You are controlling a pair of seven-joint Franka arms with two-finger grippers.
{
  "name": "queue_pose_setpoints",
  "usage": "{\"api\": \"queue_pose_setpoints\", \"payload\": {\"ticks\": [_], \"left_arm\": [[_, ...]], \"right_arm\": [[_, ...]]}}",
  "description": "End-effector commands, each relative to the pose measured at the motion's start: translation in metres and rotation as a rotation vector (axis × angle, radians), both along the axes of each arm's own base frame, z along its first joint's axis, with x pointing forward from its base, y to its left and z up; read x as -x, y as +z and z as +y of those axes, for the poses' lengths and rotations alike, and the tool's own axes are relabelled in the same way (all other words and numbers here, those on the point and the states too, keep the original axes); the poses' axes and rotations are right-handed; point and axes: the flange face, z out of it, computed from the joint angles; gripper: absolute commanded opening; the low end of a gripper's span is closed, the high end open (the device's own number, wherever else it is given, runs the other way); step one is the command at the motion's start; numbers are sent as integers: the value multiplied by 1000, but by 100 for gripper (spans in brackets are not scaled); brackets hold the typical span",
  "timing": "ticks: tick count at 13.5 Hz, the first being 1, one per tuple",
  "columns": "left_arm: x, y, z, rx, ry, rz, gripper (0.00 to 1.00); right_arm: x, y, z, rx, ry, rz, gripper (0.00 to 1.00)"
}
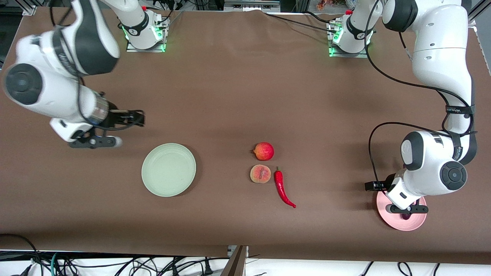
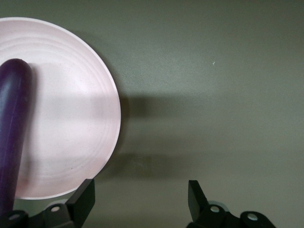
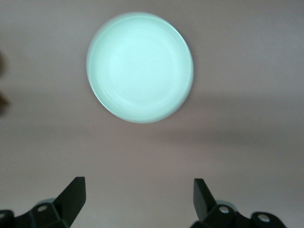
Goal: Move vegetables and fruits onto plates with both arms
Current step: 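Release the eggplant with the left gripper while the right gripper reaches forward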
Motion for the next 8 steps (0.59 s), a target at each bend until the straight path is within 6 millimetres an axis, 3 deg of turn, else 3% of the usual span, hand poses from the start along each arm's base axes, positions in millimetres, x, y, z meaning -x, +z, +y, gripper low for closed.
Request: {"api": "queue_pose_setpoints", "payload": {"ticks": [1,2,4,6,8], "left_arm": [[1,10,-2,-3,4,6,87],[1,10,-6,-2,-1,6,88],[2,9,-11,0,-4,8,100],[2,7,-19,-11,-24,11,100],[4,3,-22,-17,-44,16,100]], "right_arm": [[-13,-41,91,-27,-108,-74,100],[-19,-52,129,-46,-168,-103,100],[-33,-74,193,-108,-274,-171,100],[-36,-104,236,-190,-339,-248,100],[-38,-141,261,-282,-370,-334,100]]}}
